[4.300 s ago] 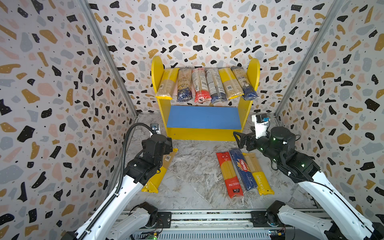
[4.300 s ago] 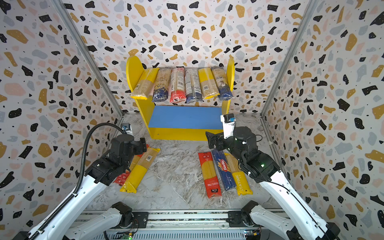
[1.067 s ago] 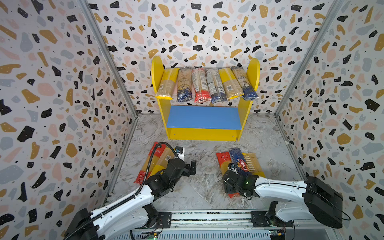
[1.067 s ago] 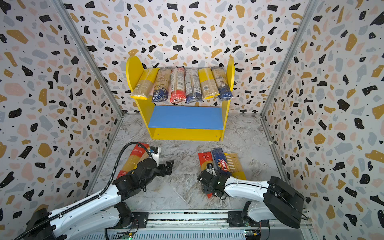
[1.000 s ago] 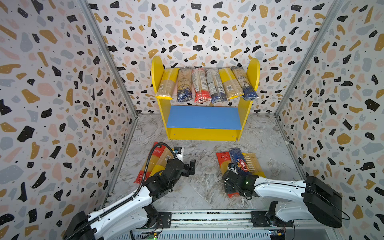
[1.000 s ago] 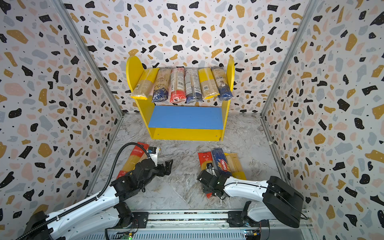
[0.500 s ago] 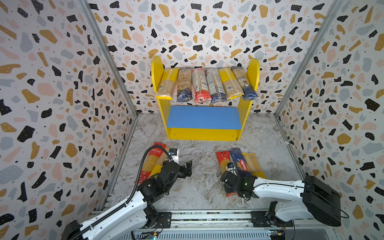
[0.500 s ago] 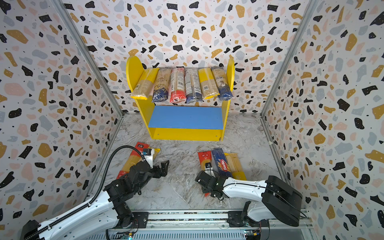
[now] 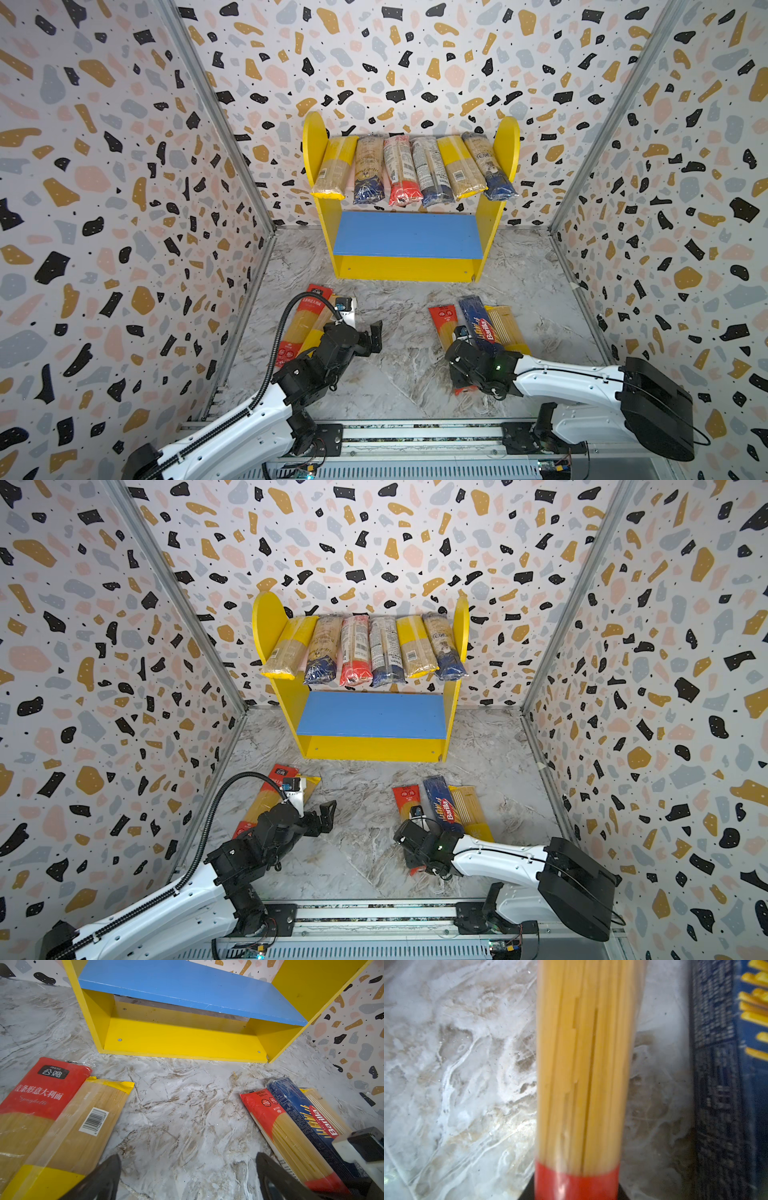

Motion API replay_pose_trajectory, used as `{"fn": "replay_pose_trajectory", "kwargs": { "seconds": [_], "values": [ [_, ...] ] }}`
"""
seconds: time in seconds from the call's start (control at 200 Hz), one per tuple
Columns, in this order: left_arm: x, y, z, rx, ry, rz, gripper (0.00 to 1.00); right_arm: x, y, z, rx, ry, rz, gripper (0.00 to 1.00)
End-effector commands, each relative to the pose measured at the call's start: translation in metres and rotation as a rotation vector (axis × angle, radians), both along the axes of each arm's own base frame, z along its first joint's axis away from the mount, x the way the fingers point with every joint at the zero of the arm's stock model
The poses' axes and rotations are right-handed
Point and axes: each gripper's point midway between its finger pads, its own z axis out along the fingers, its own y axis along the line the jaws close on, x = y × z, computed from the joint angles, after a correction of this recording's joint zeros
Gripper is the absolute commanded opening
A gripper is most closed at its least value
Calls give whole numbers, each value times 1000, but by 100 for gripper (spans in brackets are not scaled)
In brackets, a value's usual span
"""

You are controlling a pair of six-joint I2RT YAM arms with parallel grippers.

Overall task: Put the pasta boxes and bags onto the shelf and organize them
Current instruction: 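Close the right gripper on the red-topped bag's end, then lift the red-topped bag upright toward the shelf with the right gripper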

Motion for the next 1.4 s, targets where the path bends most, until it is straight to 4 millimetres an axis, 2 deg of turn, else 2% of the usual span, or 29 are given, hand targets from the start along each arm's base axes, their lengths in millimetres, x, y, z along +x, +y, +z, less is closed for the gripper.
{"fn": "replay_pose_trajectory", "kwargs": {
  "seconds": [0.0,0.35,0.906,1.156,1.392],
  "values": [
    [0,2,10,-31,-23,17,100,6,6,16,27,-27,38,0],
    [4,0,11,-6,-19,22,100,23,27,56,187,-107,92,0],
    [4,8,20,15,-28,46,100,41,46,83,416,-116,142,0],
    [5,8,29,16,-37,48,100,52,49,119,472,-205,167,0],
    [5,9,35,23,-45,51,99,76,42,165,479,-333,155,0]
  ]
}}
